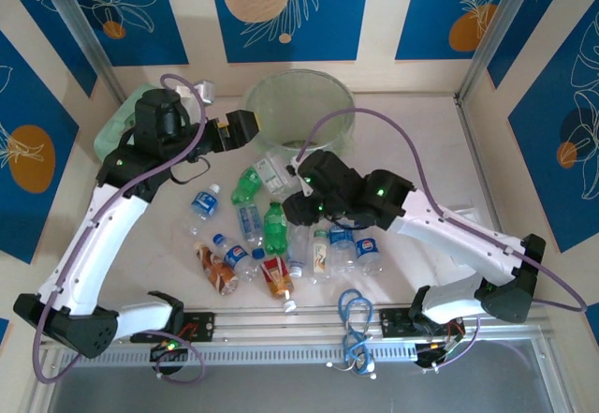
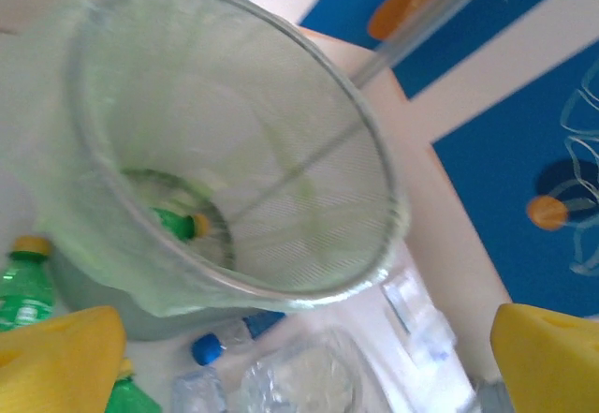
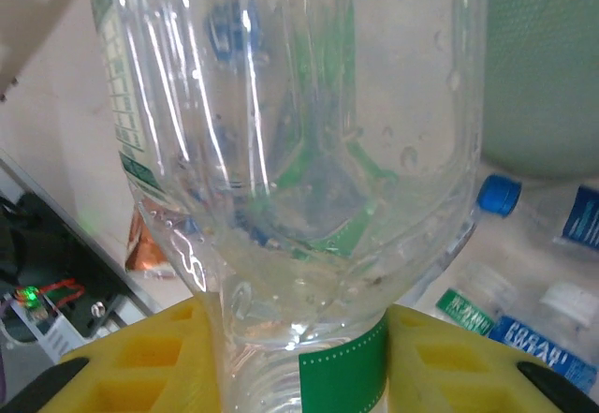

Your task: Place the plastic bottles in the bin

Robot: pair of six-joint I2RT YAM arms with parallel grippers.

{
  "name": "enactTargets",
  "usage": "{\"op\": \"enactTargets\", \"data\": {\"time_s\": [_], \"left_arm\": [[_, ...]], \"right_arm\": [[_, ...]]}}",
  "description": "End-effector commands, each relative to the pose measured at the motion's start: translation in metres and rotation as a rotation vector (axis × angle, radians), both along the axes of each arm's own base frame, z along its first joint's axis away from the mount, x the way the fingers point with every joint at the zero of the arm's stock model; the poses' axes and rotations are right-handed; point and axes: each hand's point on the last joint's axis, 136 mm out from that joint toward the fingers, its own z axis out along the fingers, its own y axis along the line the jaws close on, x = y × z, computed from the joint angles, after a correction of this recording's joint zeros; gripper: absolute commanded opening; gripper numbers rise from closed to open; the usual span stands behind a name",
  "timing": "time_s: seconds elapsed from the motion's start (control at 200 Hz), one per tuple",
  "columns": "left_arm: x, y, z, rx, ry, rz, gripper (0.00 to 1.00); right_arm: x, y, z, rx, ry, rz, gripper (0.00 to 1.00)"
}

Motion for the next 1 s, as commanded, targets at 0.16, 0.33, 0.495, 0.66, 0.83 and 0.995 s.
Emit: {"op": "enactTargets", "data": {"time_s": [0.16, 0.33, 0.495, 0.66, 0.83, 0.995], "left_arm": [[-0.021, -0.036, -0.003, -0.110, 0.073, -0.242, 1.00], [-0.023, -0.047, -0.004, -0.142, 0.084, -0.272, 1.00], [-0.018, -0.053, -0.013, -0.135, 0.111, -0.273, 1.00], [-0.014, -0.055, -0.013, -0.160, 0.113, -0.261, 0.97], [-0.010, -0.056, -0.015, -0.158, 0.127, -0.249, 0.85], [-0.004, -0.051, -0.018, -0.141, 0.135, -0.205, 0.72]], "right_arm": [[0.015, -0.011, 0.048, 0.057, -0.097, 0.003, 0.31], [0.017, -0.009, 0.051, 0.058, -0.101, 0.010, 0.32], [0.020, -0.005, 0.048, 0.024, -0.103, 0.005, 0.31], [0.021, 0.002, 0.047, -0.024, -0.129, 0.024, 0.31], [0.023, 0.007, 0.048, -0.076, -0.176, 0.029, 0.31], [0.029, 0.008, 0.047, -0.144, -0.237, -0.001, 0.31]]}}
